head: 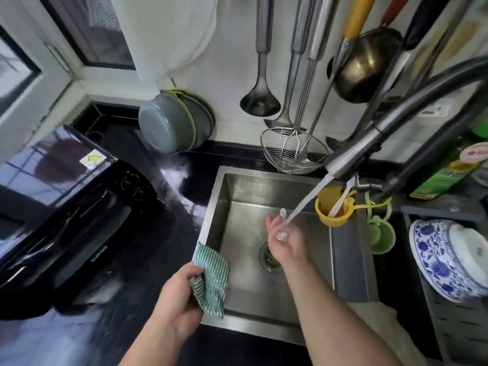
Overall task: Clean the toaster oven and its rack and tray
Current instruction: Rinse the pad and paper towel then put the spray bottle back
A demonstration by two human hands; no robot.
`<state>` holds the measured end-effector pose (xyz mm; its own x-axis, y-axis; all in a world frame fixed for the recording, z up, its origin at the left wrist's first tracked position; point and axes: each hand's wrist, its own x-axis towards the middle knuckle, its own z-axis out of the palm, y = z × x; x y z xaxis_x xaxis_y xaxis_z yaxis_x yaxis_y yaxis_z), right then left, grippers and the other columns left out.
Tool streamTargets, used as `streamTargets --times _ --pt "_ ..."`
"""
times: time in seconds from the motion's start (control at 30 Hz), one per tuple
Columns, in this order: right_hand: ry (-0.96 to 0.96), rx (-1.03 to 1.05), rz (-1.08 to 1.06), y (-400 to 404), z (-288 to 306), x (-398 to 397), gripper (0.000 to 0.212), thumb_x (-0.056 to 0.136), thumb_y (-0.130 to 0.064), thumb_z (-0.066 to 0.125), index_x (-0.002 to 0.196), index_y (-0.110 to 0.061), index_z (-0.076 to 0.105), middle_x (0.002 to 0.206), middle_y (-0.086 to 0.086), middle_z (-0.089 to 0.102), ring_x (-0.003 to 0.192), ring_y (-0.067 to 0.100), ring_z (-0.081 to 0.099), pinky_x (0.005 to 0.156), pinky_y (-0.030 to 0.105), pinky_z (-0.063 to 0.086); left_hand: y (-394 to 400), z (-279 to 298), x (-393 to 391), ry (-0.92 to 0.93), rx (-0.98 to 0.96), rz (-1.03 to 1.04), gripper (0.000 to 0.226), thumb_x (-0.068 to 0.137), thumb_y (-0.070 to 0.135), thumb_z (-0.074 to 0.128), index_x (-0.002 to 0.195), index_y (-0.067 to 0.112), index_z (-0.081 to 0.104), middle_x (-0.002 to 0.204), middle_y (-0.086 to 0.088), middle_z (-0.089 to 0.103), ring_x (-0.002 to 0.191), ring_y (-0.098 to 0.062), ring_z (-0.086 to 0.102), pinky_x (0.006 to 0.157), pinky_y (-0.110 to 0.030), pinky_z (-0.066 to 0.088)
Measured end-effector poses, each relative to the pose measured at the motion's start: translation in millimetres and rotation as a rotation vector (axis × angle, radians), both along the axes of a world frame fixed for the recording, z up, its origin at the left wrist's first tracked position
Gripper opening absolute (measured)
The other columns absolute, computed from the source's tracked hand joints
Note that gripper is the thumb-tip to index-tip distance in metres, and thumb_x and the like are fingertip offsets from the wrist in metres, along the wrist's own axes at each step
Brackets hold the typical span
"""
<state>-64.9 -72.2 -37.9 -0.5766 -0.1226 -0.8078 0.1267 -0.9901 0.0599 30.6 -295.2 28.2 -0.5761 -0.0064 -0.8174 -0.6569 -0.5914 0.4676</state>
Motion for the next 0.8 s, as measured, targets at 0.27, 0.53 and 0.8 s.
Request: streamTargets --times 0.27,0.53,0.8 --pt "0.151 0.136 0.181 -4.8 6.5 -20.2 0.024 0.092 -0.028 0.062 0.110 -0.011 0.063 0.104 0.010 0.061 0.100 0.023 0.059 0.083 0.035 0.055 -1.3 -3.6 -12.5 -0.007 0.035 -0.082 0.044 0.093 0.002 0.045 0.133 -0.006 0.059 0.109 -0.027 0.068 0.081 -0.037 0.065 0.058 -0.045 0.060" --pt "0.111 0.276 0.268 1.3 7.8 1.1 0.015 0.095 -0.005 0.059 0.109 0.001 0.059 0.111 0.018 0.057 0.107 0.025 0.060 0.101 0.041 0.051 26.0 -18.5 -35.7 0.006 0.095 -0.059 0.036 0.096 0.003 0.046 0.127 0.002 0.062 0.107 -0.026 0.070 0.094 -0.039 0.066 0.107 -0.059 0.047" --pt "-0.163 0.862 0.622 81.5 -20.7 29.4 0.021 0.096 -0.001 0.056 0.112 -0.012 0.064 0.108 0.014 0.067 0.094 0.027 0.069 0.095 0.051 0.053 120.4 -74.5 -102.9 0.029 0.329 -0.143 0.043 0.106 0.031 0.042 0.139 0.006 0.055 0.126 -0.027 0.067 0.100 -0.040 0.069 0.085 -0.056 0.057"
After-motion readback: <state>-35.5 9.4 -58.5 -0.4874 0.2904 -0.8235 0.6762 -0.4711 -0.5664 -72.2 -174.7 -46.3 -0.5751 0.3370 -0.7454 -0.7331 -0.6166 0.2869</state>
